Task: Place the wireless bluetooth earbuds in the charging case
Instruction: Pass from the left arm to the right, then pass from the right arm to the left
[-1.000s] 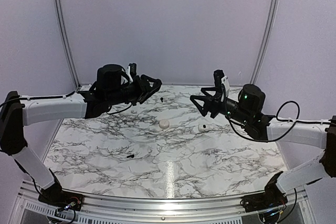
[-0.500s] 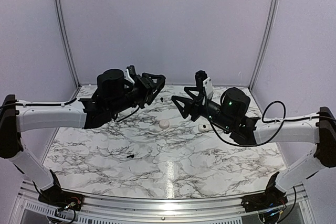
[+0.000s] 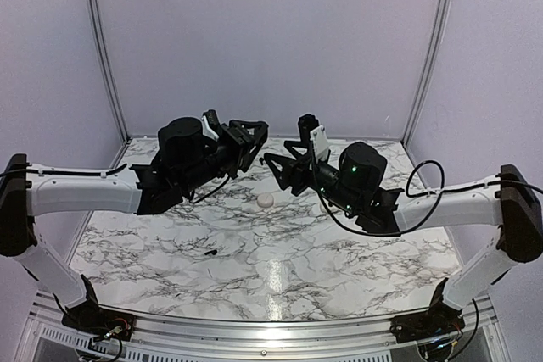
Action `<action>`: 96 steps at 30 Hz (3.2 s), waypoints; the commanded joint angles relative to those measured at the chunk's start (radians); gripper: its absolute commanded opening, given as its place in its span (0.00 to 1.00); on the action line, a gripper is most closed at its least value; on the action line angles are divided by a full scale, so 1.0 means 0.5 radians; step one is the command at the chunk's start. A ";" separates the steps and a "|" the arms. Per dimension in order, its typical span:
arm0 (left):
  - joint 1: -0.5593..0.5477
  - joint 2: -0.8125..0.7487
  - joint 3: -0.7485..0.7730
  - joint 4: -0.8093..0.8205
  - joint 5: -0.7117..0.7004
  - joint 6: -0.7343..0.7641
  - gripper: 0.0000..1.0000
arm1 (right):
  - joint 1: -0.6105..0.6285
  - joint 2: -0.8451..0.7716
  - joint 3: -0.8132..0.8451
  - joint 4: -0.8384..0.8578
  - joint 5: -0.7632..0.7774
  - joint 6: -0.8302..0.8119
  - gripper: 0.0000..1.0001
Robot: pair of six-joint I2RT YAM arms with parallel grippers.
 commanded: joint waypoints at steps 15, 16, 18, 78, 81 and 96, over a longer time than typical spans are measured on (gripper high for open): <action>-0.061 0.053 -0.024 0.183 -0.010 -0.009 0.35 | 0.067 0.193 0.257 0.127 0.130 -0.117 0.55; -0.064 0.058 -0.025 0.192 -0.006 -0.008 0.35 | 0.070 0.204 0.259 0.138 0.145 -0.118 0.53; -0.069 0.063 -0.026 0.202 -0.006 -0.012 0.35 | 0.075 0.228 0.269 0.158 0.158 -0.119 0.49; 0.089 -0.515 0.045 -1.336 1.520 2.491 0.52 | -0.180 -0.253 0.437 -1.675 -1.691 -0.339 0.00; 0.050 -0.475 0.074 -1.338 1.512 2.489 0.51 | -0.172 -0.242 0.442 -1.683 -1.709 -0.335 0.00; -0.020 -0.340 0.151 -1.371 1.518 2.506 0.37 | -0.136 -0.177 0.504 -1.711 -1.768 -0.333 0.00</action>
